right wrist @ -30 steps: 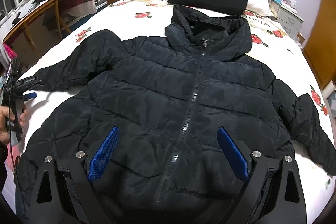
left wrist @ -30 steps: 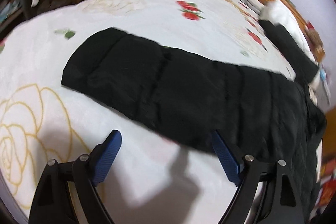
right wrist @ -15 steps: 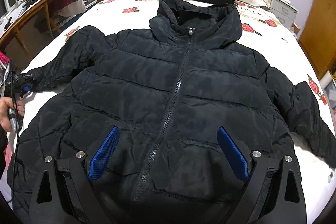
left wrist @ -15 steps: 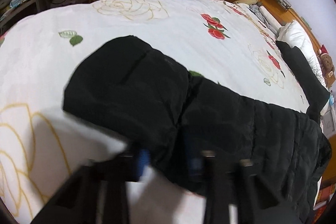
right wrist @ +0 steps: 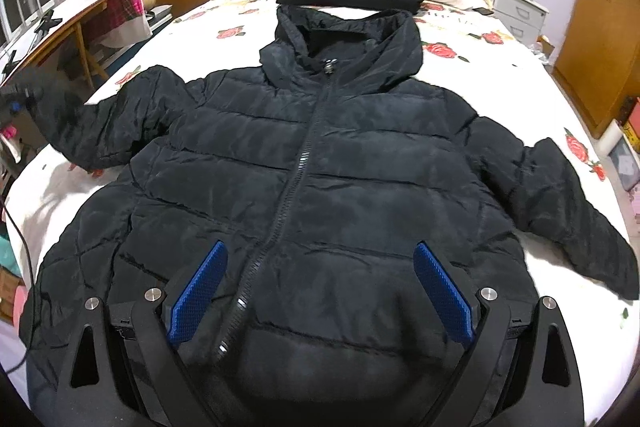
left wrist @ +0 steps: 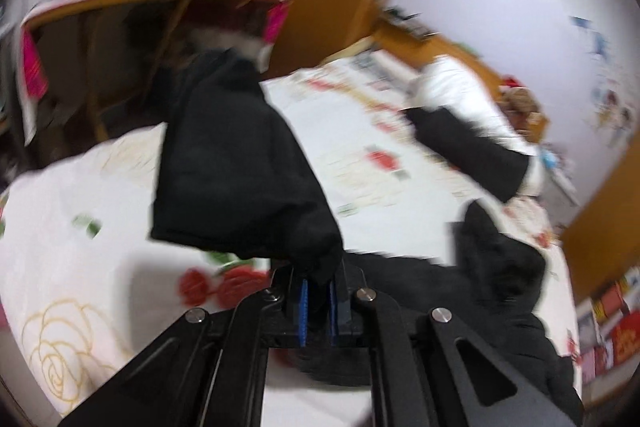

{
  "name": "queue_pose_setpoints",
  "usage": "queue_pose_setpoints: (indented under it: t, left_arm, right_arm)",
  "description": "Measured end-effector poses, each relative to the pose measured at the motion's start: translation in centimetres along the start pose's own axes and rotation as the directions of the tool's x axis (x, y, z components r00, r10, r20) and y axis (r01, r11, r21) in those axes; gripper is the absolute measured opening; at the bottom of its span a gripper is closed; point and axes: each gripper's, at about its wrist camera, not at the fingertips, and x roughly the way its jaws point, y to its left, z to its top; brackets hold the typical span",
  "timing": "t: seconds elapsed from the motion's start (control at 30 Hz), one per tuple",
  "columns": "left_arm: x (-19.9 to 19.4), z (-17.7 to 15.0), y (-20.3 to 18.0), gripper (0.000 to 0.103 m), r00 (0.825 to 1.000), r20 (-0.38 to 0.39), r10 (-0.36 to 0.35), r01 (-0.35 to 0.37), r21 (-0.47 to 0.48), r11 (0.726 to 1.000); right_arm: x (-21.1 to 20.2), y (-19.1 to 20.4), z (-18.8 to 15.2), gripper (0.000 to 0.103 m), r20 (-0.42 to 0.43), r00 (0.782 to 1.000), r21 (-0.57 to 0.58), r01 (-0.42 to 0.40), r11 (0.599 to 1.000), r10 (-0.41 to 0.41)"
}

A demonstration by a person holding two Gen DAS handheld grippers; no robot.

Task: Fold large clothes
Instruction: 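Fold the held sleeve across the jacket body with the left tool, release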

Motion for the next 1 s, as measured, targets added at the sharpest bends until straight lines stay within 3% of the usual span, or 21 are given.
queue_pose_setpoints:
  t: [0.23,0.47,0.8,0.93,1.0]
  left_arm:
    - [-3.2,0.7,-11.6,0.007,0.978,0.001,-0.208,0.206,0.149,0.967]
    - [-1.9,-4.1,-22.3,0.007,0.934,-0.122,-0.336,0.356,0.252,0.9]
    - [4.0,-15.2,-33.3,0.007,0.834,-0.378,-0.401,0.526,0.33,0.783]
    - [7.0,-19.2,-35.2,0.007,0.808,-0.458,-0.372,0.546,0.344,0.764]
    - [8.5,-20.7,-34.9,0.012,0.782,-0.501,-0.371,0.565,0.318,0.761]
  right_arm:
    - [-2.2,-3.3,-0.7,0.095,0.013,1.0,0.055,0.015,0.998,-0.015]
    - [-3.5,-7.8,-1.9,0.095,0.028,0.999,0.149,0.031,0.988,-0.036]
    - [-2.7,-13.7,-3.6,0.095,-0.007,0.997,0.279,0.074,0.957,-0.075]
    - [-2.0,-15.0,-4.1,0.094,-0.025,0.996,0.303,0.086,0.949,-0.083]
    - [-1.6,-15.3,-4.2,0.094,-0.031,0.996,0.304,0.092,0.948,-0.086]
